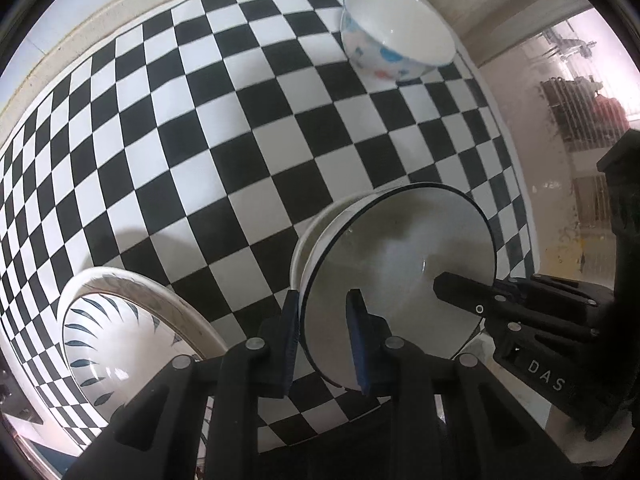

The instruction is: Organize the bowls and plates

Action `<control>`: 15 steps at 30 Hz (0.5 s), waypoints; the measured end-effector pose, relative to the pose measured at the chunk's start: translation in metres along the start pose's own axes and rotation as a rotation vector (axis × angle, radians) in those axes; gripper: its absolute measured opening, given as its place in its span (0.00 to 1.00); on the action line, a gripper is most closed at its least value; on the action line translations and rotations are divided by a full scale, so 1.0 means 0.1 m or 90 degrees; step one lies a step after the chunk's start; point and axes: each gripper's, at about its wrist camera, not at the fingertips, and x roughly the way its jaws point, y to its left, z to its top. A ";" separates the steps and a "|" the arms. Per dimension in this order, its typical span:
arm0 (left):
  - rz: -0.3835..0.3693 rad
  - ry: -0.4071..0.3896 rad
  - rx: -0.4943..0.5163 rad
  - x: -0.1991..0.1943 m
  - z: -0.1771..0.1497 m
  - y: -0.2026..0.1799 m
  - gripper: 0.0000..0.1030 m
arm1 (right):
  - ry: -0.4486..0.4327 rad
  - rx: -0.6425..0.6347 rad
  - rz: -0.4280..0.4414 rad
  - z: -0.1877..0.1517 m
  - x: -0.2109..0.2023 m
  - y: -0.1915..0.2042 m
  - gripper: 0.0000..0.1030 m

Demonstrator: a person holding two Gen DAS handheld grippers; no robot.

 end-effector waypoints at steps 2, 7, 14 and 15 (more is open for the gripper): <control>0.003 0.005 -0.001 0.05 0.00 -0.02 0.20 | 0.003 -0.003 -0.005 0.00 0.04 0.00 0.10; 0.011 0.014 -0.010 0.15 0.00 -0.01 0.20 | 0.009 -0.008 -0.009 0.01 0.10 0.02 0.10; 0.012 0.025 -0.017 0.21 0.00 -0.04 0.20 | 0.026 0.000 -0.011 0.08 0.13 0.06 0.10; 0.012 0.026 -0.019 0.20 0.00 -0.03 0.20 | 0.029 0.006 -0.005 0.09 0.13 0.04 0.12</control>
